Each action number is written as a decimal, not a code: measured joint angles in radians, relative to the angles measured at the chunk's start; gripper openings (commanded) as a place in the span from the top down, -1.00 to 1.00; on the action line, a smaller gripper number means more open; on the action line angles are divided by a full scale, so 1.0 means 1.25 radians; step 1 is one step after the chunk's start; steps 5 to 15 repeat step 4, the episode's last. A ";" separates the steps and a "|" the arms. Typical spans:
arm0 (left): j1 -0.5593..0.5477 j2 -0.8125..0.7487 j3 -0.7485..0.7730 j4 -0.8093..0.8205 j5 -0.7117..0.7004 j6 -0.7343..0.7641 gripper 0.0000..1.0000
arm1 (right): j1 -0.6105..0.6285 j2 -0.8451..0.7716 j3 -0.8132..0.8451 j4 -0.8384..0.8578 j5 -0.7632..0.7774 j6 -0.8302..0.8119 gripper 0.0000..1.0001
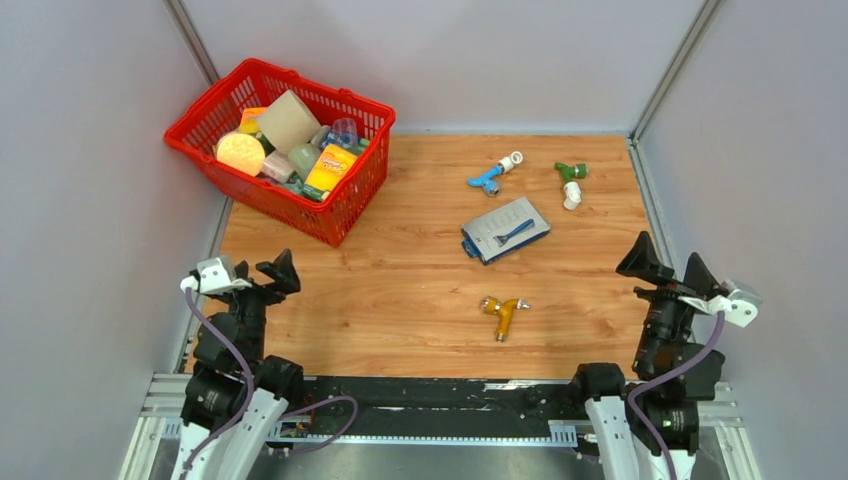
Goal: Install the water faucets
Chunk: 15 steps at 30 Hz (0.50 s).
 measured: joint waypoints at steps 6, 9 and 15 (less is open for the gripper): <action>0.000 0.001 -0.029 0.023 0.001 -0.005 -1.00 | 0.000 0.000 -0.010 0.006 0.019 -0.002 -1.00; 0.000 0.001 -0.029 0.023 0.001 -0.005 -1.00 | 0.000 0.000 -0.010 0.006 0.019 -0.002 -1.00; 0.000 0.001 -0.029 0.023 0.001 -0.005 -1.00 | 0.000 0.000 -0.010 0.006 0.019 -0.002 -1.00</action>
